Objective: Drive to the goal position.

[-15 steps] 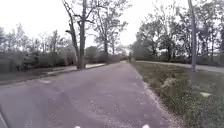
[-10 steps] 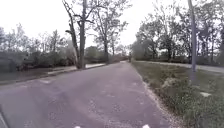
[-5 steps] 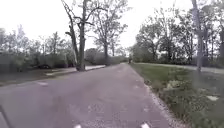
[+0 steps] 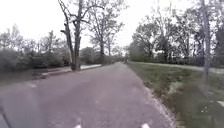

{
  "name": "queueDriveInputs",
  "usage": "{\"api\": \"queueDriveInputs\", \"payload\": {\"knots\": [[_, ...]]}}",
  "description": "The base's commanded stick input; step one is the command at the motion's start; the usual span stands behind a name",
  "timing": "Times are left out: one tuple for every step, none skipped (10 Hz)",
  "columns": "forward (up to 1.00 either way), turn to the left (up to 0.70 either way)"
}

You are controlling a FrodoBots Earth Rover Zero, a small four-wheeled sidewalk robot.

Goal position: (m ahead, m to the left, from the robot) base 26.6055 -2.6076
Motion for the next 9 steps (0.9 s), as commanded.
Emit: {"api": "queueDriveInputs", "payload": {"knots": [[0.70,0.00],[0.70,0.00],[0.70,0.00],[0.70,0.00],[0.70,0.00],[0.70,0.00],[0.70,0.00],[0.70,0.00],[0.70,-0.33]]}}
